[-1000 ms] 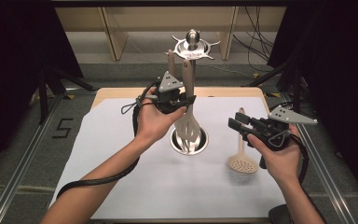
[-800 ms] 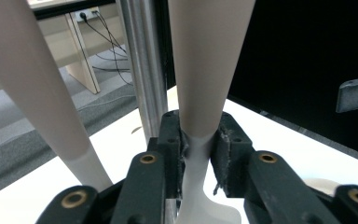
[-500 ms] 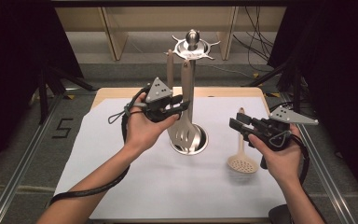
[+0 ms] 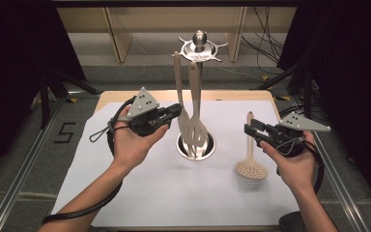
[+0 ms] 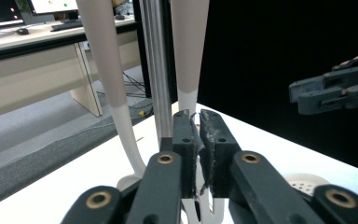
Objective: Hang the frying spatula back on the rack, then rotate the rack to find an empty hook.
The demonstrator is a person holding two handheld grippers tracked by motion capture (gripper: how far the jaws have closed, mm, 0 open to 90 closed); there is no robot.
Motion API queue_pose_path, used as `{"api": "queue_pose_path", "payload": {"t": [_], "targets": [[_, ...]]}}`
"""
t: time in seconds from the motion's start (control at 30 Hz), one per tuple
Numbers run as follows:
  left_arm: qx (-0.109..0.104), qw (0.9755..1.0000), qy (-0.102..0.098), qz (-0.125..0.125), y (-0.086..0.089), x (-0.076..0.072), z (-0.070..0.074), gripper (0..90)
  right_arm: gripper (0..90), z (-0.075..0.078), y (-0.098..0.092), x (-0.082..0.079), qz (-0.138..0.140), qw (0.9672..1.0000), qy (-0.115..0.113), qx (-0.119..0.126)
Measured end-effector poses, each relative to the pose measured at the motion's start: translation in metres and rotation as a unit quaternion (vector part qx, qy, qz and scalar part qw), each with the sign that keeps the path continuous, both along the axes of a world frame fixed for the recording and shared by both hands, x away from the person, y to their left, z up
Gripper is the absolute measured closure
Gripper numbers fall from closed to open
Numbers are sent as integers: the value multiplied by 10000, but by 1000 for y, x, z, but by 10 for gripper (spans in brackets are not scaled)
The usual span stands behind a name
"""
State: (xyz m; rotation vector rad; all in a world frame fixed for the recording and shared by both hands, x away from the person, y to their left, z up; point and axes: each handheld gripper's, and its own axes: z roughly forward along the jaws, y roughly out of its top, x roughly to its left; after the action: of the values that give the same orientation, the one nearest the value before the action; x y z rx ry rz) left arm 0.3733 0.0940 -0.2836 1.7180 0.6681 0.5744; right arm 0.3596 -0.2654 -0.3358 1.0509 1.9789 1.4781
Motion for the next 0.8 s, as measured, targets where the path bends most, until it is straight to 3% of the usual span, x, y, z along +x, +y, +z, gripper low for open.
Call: {"api": "queue_pose_path", "payload": {"t": [0.07,0.13,0.27,0.33,0.43,0.47,0.67,0.8], "targets": [[-30,10000,-31,19,0,0,1,879,709,-1,-2,0,-49,9999,-35,-145],[-44,10000,-39,10,0,0,2,890,735,-1,-2,-1,-99,9998,34,-166],[-137,9998,-106,-7,0,-2,8,893,790,-1,-3,-1,-204,9997,-100,-131],[-197,9997,-141,-12,-1,-2,11,893,812,1,-5,-3,-172,9997,33,-167],[-268,9995,-167,-36,-2,-3,17,893,814,2,-5,-1,-193,9996,-68,-194],[-301,9994,-184,-42,-3,-3,18,893,814,3,-5,-2,-206,9996,29,-168],[-479,9984,-302,-50,-5,-4,29,893,806,5,-3,2,-95,9998,-75,-168],[-580,9976,-381,-34,-8,-3,35,893,804,4,-2,4,-83,9999,-1,-117]]}}
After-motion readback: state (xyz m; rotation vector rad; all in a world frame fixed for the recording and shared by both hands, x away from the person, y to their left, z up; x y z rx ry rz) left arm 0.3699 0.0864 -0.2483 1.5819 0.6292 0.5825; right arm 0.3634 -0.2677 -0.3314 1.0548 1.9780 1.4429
